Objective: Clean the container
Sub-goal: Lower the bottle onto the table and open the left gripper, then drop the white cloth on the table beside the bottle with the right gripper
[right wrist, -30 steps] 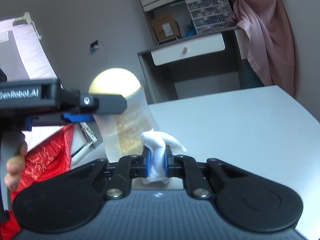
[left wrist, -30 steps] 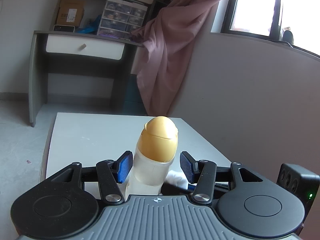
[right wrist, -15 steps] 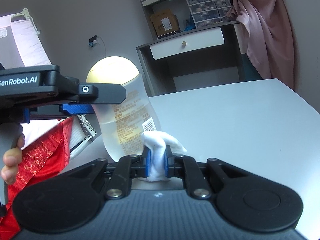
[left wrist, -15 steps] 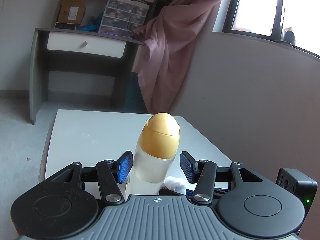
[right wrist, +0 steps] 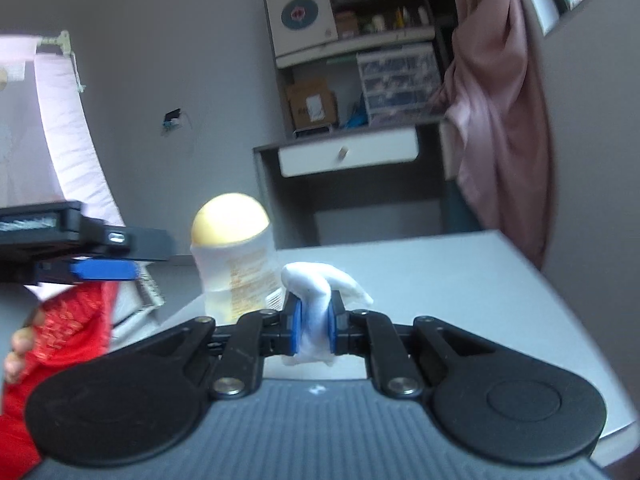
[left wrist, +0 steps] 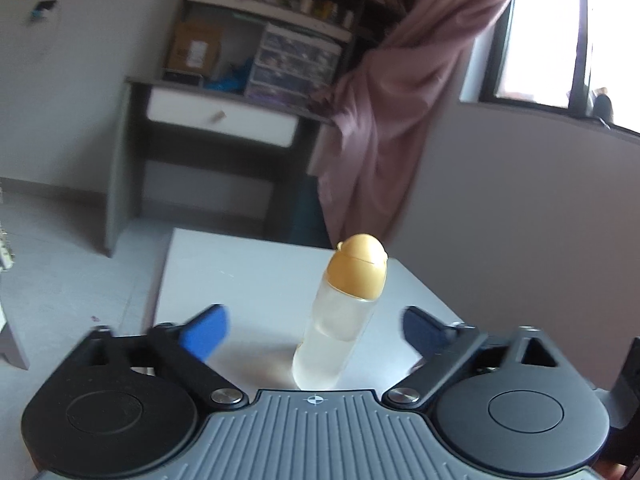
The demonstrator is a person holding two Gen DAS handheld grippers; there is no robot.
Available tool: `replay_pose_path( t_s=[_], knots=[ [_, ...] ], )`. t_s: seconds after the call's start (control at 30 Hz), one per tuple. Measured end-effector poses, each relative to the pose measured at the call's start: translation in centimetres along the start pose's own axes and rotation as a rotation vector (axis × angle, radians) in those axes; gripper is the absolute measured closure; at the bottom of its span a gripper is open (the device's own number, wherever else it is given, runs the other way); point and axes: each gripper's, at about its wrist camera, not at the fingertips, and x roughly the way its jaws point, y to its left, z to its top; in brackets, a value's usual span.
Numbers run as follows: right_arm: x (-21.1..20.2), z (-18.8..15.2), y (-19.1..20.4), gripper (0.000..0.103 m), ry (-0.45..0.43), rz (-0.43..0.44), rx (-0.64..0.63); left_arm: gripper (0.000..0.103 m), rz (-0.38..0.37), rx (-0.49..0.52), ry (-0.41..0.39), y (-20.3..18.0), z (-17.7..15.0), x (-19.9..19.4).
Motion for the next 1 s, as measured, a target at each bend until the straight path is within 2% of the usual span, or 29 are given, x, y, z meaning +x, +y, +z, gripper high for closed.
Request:
replay_pose_path(
  t_s=[0.17,0.3,0.53,0.67,1.0],
  knots=[
    [-0.5,0.4,-0.5,0.091,0.002,-0.020,-0.001,0.000,0.068,0.052,0.007,-1.4,-1.0,-1.4],
    [-0.5,0.1,-1.0,0.091,0.012,-0.039,0.012,0.000,0.085,0.105,0.019,-2.9,-2.3,-2.0],
    [0.8,0.3,-2.0,0.091,0.063,-0.112,0.020,0.000,0.105,0.073,0.061,-3.7,-3.8,-2.4],
    [2.5,1.0,-2.6,0.091,0.083,-0.153,-0.003,0.000,0.128,0.077,0.058,-4.2,-3.9,-2.2],
    [5.9,0.4,-3.2,0.089,0.142,-0.196,-0.008,0.000,0.126,0.030,0.082,-3.6,-4.7,-2.2]
  ],
)
